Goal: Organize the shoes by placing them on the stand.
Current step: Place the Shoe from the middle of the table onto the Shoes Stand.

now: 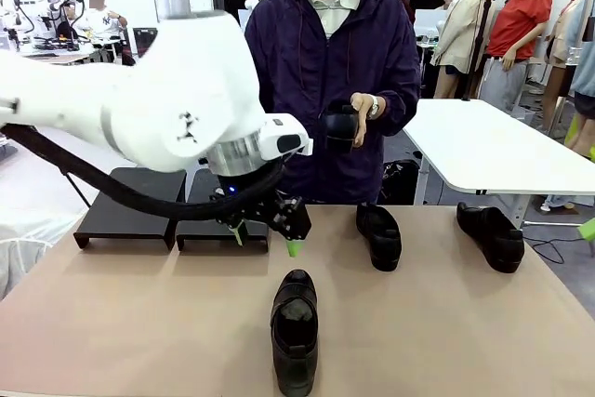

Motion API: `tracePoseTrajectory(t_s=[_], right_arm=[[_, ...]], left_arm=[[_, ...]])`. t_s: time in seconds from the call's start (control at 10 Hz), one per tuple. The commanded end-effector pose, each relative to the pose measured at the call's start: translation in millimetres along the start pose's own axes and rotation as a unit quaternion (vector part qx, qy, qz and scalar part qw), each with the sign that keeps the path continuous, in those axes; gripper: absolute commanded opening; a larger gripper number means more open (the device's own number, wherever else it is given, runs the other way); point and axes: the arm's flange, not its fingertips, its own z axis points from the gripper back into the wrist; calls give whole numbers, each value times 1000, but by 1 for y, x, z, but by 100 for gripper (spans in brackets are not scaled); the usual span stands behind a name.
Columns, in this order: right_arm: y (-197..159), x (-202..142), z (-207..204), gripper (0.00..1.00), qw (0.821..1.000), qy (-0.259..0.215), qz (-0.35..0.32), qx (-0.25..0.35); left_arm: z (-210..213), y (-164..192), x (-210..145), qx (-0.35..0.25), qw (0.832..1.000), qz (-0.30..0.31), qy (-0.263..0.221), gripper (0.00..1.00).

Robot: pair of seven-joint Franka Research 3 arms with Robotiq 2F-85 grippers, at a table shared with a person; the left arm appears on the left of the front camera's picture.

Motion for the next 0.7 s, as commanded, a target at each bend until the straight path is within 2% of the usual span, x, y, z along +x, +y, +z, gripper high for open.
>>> tracePoseTrajectory(t_s=[0.0, 0.2, 0.3, 0.4, 0.5, 0.6], right_arm=[[0, 0, 2, 100, 1000, -1, 11, 11], [0, 0, 2, 100, 1000, -1, 11, 11], [0, 0, 2, 100, 1000, -1, 11, 11], [0, 0, 2, 100, 1000, -1, 11, 11], [0, 0, 2, 100, 1000, -1, 11, 11], [0, 0, 2, 100, 1000, -1, 11, 11]], left_arm=[[-19, -3, 5, 5, 999, 41, 2, 100], [-51, -6, -9, -9, 996, 61, 61, 100], [-64, -4, -18, 15, 993, 86, 83, 100], [-70, -3, -21, 36, 988, 125, 80, 100], [-60, -1, -8, 1, 996, 62, 60, 100], [-60, -1, -8, 1, 996, 62, 60, 100]])
